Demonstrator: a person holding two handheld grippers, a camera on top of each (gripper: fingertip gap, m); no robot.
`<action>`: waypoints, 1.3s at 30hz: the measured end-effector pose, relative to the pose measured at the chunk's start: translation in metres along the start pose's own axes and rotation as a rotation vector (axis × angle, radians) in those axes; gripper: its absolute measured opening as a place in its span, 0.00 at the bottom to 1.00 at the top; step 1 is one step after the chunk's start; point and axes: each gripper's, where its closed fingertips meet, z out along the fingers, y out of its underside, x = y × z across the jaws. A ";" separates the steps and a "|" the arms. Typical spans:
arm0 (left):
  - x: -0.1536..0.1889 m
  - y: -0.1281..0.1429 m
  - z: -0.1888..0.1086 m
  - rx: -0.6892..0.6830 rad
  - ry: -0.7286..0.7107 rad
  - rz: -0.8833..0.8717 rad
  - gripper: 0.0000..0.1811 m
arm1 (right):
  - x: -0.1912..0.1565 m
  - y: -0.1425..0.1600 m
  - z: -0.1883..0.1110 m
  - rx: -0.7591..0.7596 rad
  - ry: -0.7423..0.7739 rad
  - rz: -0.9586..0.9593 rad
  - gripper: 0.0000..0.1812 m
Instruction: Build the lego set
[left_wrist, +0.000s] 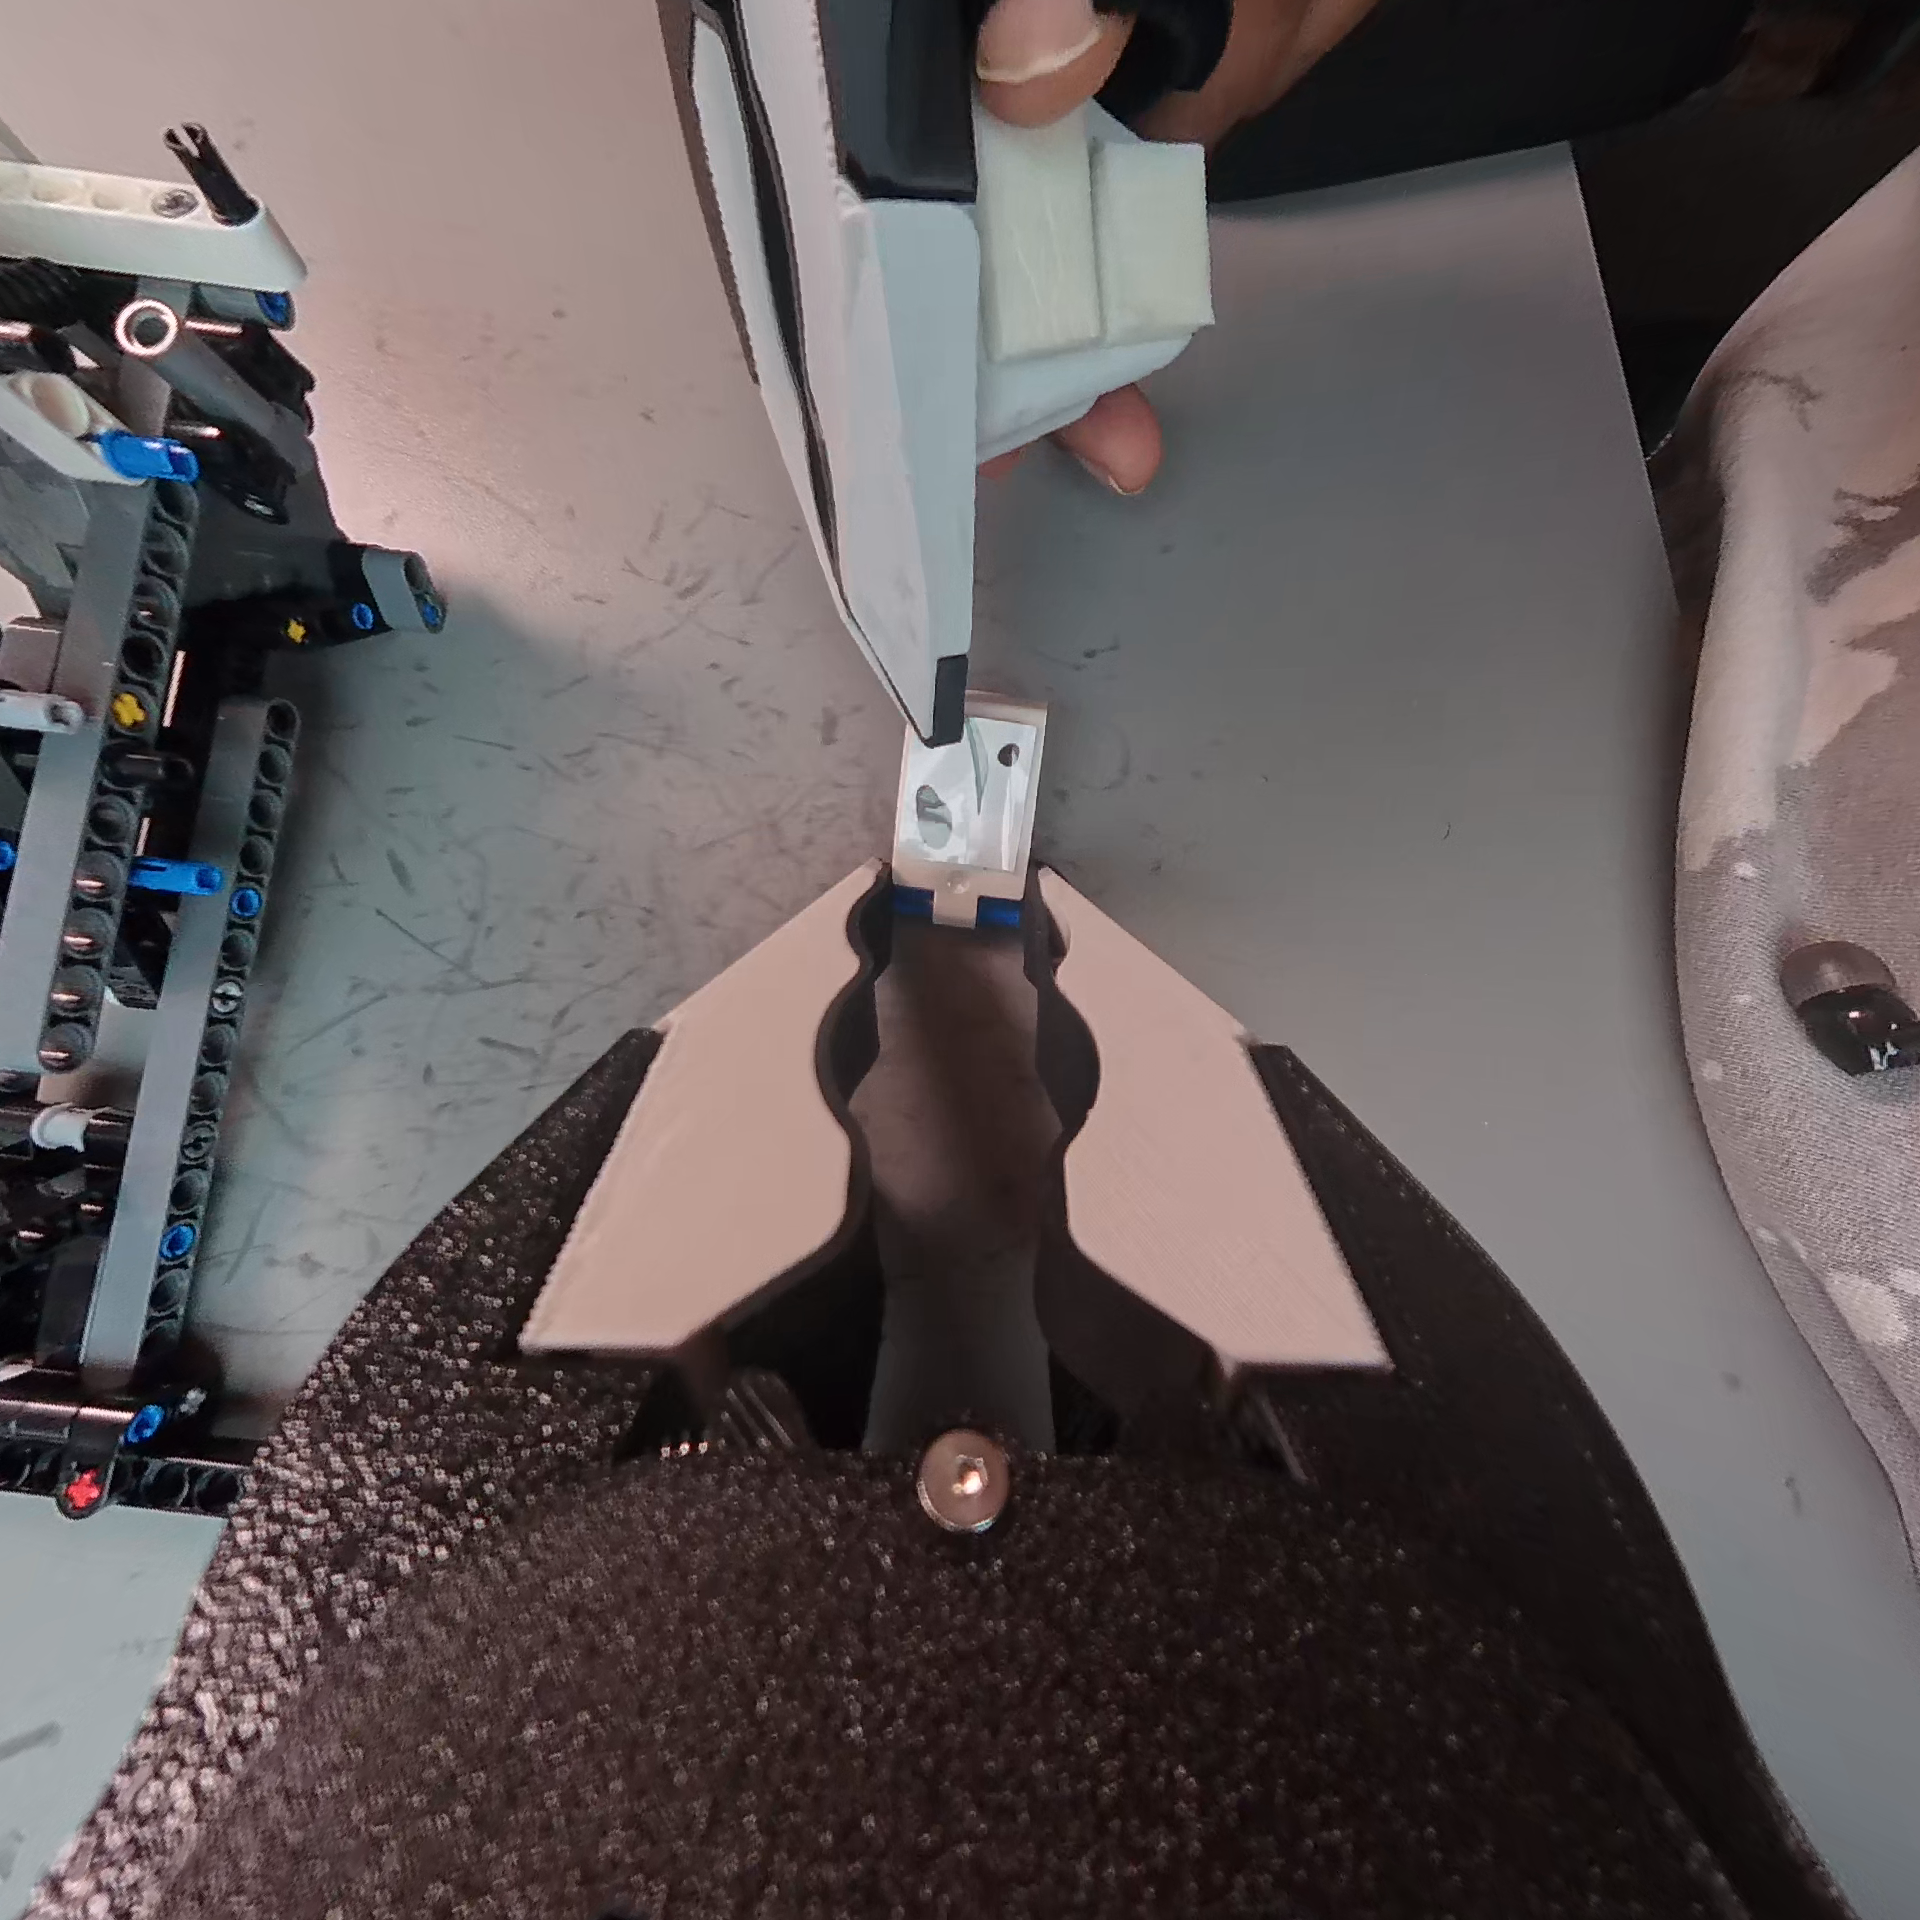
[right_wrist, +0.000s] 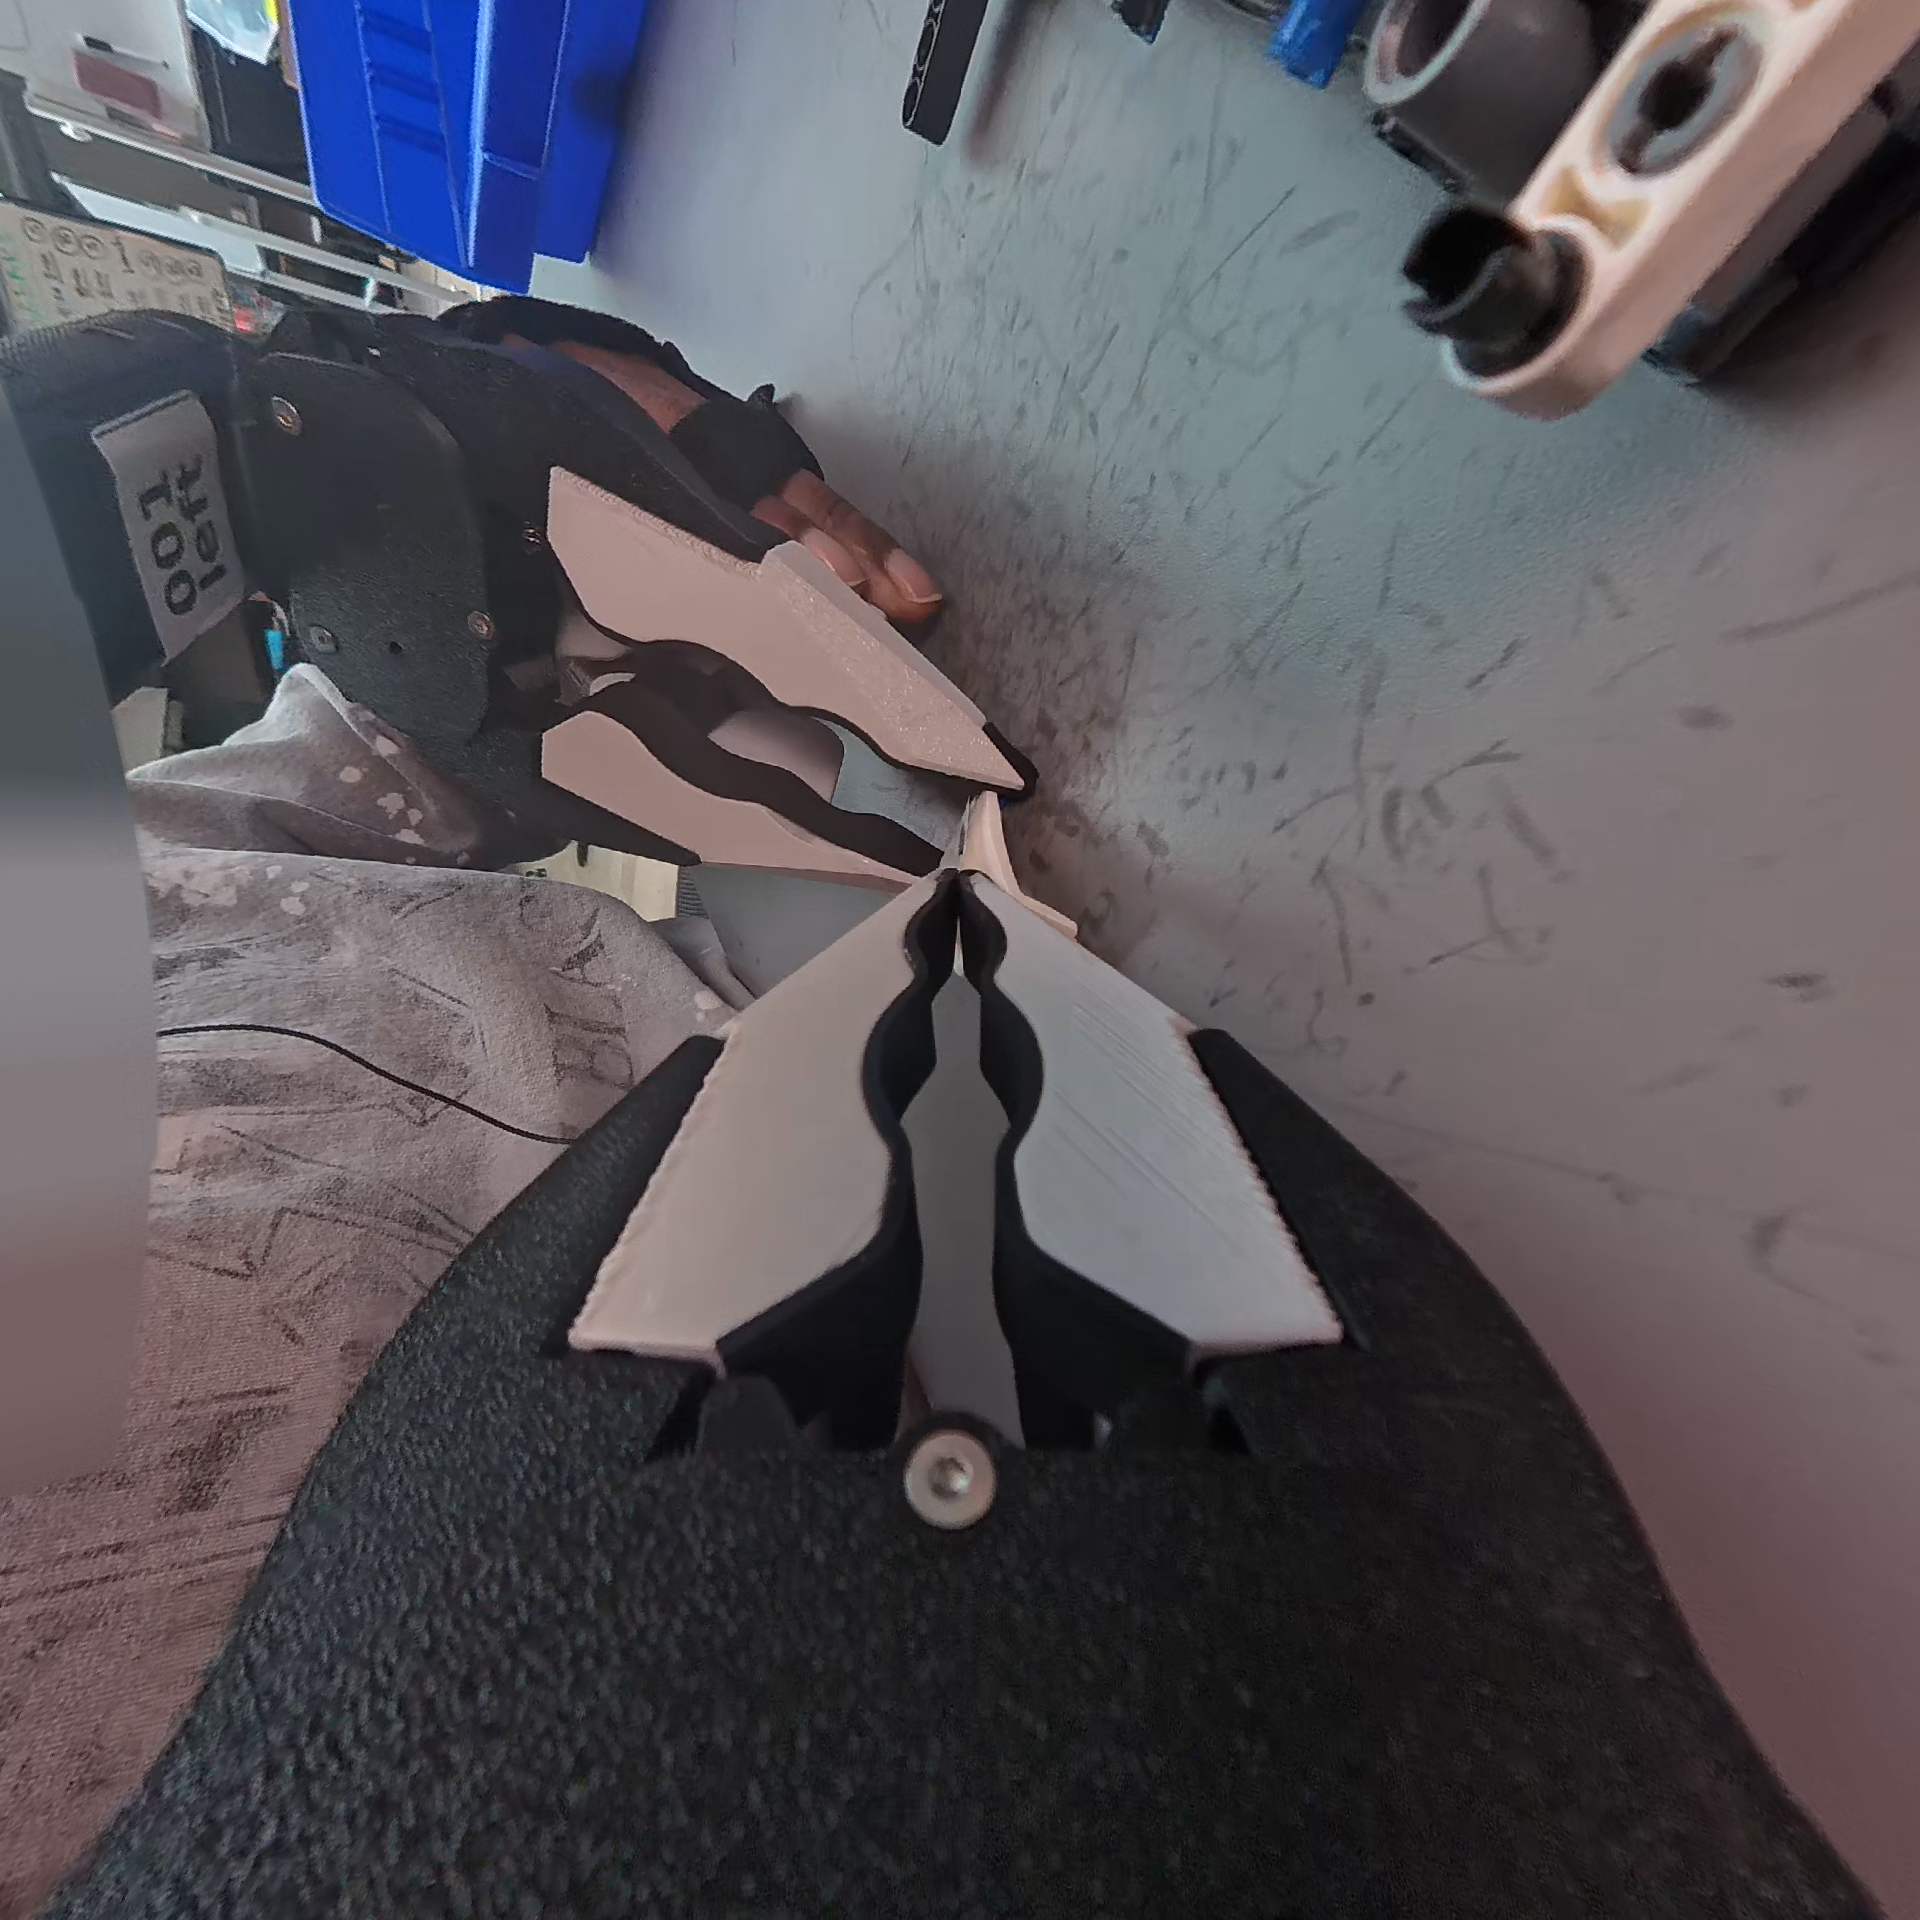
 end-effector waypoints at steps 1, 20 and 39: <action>0.000 0.000 0.000 0.000 0.000 0.001 0.13 | 0.000 0.000 0.000 -0.006 0.010 -0.013 0.00; 0.001 0.000 0.000 0.001 0.001 0.012 0.13 | 0.001 0.001 0.000 -0.100 0.075 -0.074 0.00; 0.001 0.000 0.000 0.004 0.002 0.017 0.13 | 0.001 0.001 0.001 -0.150 0.091 -0.103 0.00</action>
